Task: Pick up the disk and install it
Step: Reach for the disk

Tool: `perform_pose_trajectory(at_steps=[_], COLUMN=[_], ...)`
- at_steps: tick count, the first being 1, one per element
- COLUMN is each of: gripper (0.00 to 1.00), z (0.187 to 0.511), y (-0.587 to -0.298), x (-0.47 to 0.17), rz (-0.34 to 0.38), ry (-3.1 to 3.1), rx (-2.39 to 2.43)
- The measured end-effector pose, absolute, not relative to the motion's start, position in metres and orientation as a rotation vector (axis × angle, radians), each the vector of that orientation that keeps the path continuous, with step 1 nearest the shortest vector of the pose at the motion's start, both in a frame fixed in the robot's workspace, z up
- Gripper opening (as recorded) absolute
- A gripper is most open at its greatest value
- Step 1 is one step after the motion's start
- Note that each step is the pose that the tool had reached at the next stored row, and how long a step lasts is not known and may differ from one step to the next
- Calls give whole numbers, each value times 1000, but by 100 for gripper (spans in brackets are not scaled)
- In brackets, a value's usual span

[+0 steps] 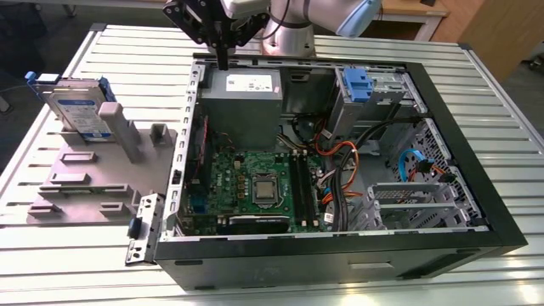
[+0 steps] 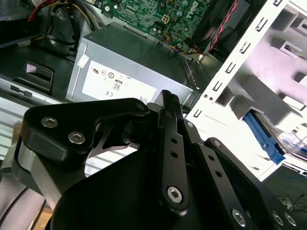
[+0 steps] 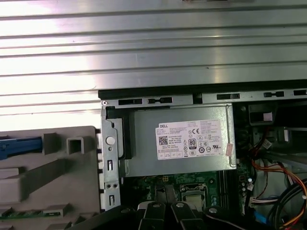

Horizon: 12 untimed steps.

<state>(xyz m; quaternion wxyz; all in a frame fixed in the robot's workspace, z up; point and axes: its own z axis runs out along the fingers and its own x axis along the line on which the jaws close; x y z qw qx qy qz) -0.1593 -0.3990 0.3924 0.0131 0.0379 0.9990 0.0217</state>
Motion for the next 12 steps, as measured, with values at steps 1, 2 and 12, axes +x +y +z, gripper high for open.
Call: perform_pose_trajectory(at_steps=[1, 2, 12], gripper=[11, 11, 11], z=[392, 392, 392], y=[-399, -399, -399], x=[-160, -162, -171], rz=[68, 68, 68], ry=[3113, 3113, 3112], rx=[118, 118, 118])
